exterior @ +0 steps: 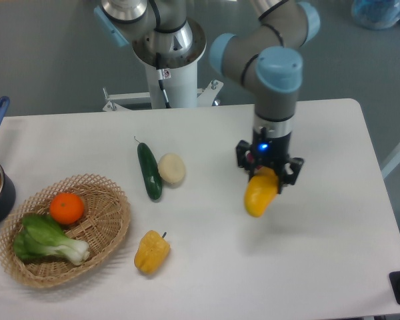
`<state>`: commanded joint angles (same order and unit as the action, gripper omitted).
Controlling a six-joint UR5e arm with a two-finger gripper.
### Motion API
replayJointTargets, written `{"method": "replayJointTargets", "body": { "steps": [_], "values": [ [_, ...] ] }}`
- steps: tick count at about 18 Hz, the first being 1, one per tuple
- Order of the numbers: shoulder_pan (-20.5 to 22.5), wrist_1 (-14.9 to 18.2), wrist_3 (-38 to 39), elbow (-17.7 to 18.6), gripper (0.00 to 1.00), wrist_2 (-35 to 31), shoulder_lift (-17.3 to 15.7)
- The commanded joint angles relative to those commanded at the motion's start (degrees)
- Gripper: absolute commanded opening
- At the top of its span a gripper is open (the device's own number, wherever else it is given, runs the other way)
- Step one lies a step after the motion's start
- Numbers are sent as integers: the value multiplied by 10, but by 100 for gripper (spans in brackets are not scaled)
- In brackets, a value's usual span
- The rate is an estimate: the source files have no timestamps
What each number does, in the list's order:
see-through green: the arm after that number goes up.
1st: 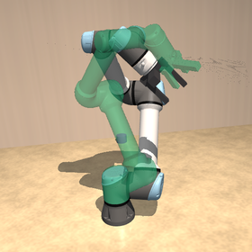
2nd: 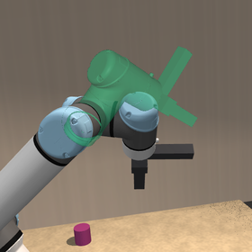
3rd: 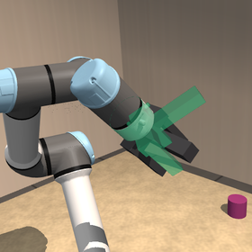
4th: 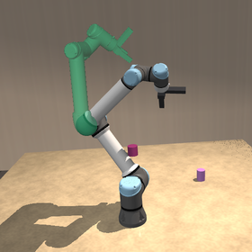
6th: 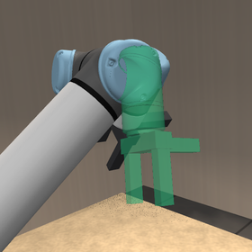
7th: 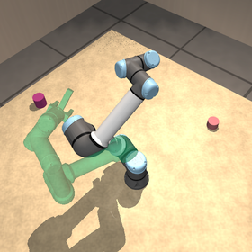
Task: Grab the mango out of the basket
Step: 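Lift the yellow mango out of the basket and carry it away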
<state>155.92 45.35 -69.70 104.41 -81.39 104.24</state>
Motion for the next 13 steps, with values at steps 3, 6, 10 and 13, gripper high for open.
{"method": "replayJointTargets", "body": {
  "steps": [3, 6, 10, 13],
  "values": [
    [-4, 0, -8, -3, 34, -30, 2],
    [-5, 0, -15, -6, 34, -33, 2],
    [-6, 0, -14, -8, 33, -39, 5],
    [-10, 0, -14, -8, 33, -46, 6]
  ]
}}
